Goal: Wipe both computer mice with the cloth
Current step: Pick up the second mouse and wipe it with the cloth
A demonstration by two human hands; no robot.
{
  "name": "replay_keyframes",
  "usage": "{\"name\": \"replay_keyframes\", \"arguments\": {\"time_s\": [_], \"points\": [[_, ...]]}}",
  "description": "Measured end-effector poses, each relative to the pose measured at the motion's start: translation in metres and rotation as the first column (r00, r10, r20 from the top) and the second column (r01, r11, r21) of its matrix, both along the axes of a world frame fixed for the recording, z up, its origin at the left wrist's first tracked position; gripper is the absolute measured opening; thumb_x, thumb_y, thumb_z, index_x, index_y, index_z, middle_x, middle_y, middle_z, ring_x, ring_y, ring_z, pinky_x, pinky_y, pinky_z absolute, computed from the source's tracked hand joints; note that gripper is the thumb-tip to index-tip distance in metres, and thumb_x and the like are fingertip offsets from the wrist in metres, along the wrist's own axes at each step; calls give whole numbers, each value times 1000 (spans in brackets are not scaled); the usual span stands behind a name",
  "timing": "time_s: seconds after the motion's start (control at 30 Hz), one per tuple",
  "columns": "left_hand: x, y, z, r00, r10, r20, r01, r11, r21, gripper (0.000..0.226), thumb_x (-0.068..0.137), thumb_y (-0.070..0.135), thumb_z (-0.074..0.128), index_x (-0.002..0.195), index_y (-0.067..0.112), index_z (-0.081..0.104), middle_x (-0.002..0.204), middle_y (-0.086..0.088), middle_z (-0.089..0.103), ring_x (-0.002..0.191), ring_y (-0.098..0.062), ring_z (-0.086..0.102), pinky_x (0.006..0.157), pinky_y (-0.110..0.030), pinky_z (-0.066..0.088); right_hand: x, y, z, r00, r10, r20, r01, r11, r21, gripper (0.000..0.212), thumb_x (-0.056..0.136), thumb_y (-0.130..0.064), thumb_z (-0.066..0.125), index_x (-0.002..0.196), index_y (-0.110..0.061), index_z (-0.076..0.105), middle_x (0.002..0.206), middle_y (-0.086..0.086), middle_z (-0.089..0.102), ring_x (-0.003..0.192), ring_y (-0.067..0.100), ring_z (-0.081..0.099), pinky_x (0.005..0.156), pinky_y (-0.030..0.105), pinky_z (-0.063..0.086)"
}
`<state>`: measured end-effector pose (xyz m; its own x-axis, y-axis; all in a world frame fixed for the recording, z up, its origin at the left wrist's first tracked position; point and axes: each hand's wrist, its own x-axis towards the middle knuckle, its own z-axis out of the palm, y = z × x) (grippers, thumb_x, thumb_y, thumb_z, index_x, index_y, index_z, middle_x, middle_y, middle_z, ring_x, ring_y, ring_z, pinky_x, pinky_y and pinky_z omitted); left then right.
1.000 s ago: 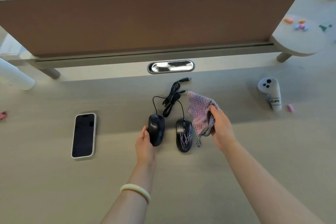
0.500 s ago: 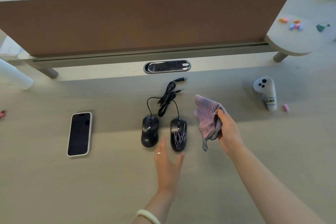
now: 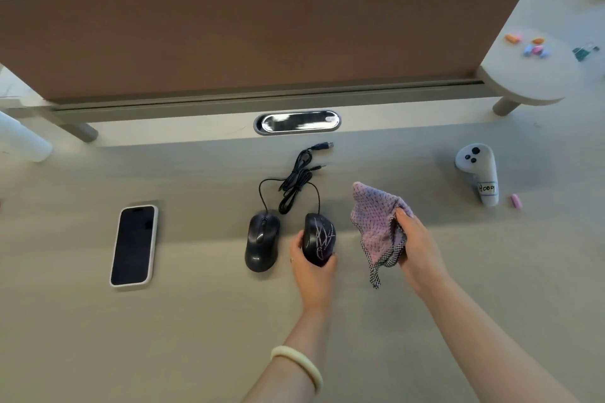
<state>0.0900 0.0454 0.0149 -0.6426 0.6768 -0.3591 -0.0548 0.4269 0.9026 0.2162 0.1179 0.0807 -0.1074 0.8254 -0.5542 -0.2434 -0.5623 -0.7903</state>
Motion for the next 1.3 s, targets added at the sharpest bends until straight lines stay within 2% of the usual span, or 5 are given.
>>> {"name": "replay_keyframes", "arguments": {"time_s": [0.37, 0.6, 1.0, 1.17, 1.3], "points": [[-27, 14, 12, 206, 225, 952, -423, 898, -121, 42, 96, 23, 35, 133, 2, 39, 138, -21, 45, 121, -37, 46, 71, -44, 59, -1, 8, 16, 990, 73, 122, -88, 989, 121, 25, 96, -20, 41, 109, -18, 61, 99, -2, 72, 93, 12, 66, 85, 32, 49], [-29, 9, 48, 199, 68, 978, -236, 972, -19, 29, 79, 16, 48, 85, -2, 70, 81, -17, 75, 74, -24, 72, 59, -31, 58, -50, -67, -18, 543, 396, 740, -814, 467, 347, 54, 90, -57, 24, 136, -29, 28, 152, -8, 12, 139, 6, -7, 111, 14, -4], [-37, -2, 28, 274, 33, 961, -224, 974, 30, 38, 92, 21, 32, 120, 9, 55, 111, -10, 70, 97, -21, 67, 77, -32, 56, -89, -4, -38, 667, 372, 645, -615, 765, 194, 46, 93, -16, 43, 137, -13, 30, 146, 0, 23, 140, 25, 12, 108, 19, 5], [-48, -5, 35, 282, 28, 959, -130, 992, 9, 44, 95, 21, 35, 86, 2, 74, 93, -16, 74, 86, -22, 71, 72, -30, 59, -64, -86, -30, 561, 360, 745, -810, 426, 403, 47, 90, -38, 32, 136, -31, 33, 154, -22, 1, 139, 9, -15, 111, 17, -8], [-46, -9, 32, 302, 8, 953, -164, 985, 44, 42, 97, 21, 28, 110, 5, 65, 110, -12, 70, 101, -19, 66, 85, -30, 53, -77, -47, -44, 584, 297, 756, -774, 486, 407, 43, 92, -34, 37, 134, -23, 39, 153, -7, 17, 141, 17, -1, 115, 27, -2]]}}
